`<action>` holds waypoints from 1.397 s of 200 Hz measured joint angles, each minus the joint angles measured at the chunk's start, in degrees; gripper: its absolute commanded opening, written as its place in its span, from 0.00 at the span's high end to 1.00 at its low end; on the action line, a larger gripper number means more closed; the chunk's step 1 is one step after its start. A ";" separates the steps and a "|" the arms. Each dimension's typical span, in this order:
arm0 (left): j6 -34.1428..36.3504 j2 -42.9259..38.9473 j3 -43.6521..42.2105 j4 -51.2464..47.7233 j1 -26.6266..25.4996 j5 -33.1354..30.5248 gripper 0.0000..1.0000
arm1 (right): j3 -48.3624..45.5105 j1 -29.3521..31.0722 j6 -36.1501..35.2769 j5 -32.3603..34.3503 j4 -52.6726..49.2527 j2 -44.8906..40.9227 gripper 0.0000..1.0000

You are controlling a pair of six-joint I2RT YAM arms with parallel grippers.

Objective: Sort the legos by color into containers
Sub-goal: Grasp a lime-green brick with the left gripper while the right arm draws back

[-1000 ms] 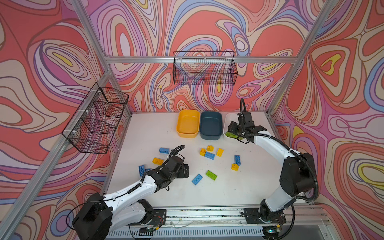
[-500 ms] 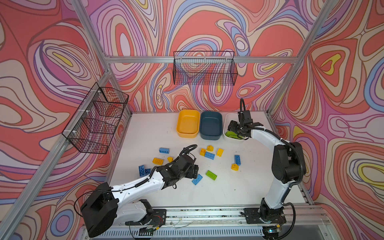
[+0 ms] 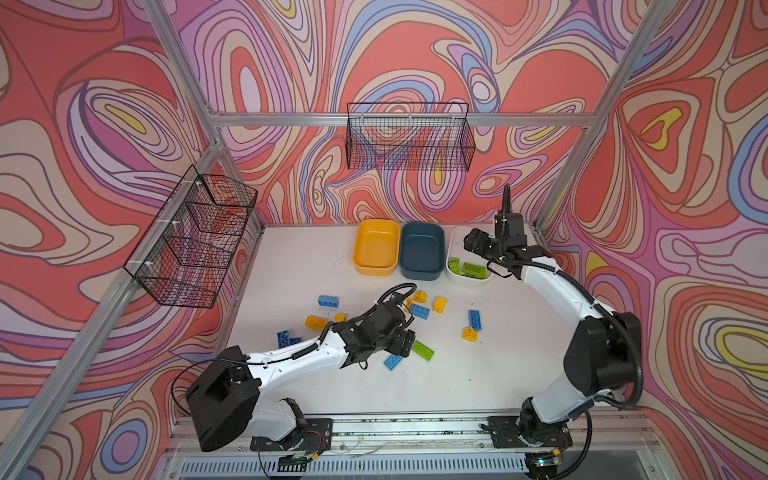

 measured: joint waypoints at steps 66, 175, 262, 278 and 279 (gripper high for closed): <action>0.81 10.71 6.40 -1.33 -6.19 -0.74 0.07 | -9.46 -0.02 0.66 -1.42 1.53 -14.56 0.15; 1.22 24.94 13.99 -4.44 -9.01 -2.14 0.14 | -14.60 -0.02 0.85 -2.86 1.51 -22.77 0.15; 1.01 28.04 17.66 -4.70 -9.01 -3.41 0.33 | -16.00 -0.02 0.59 -2.93 1.01 -24.85 0.16; 1.01 28.04 17.66 -4.74 -9.01 -3.50 0.36 | -16.00 -0.02 0.59 -2.93 1.01 -24.98 0.16; 1.01 28.04 17.66 -4.74 -9.01 -3.52 0.36 | -16.00 -0.02 0.59 -2.93 1.01 -24.98 0.16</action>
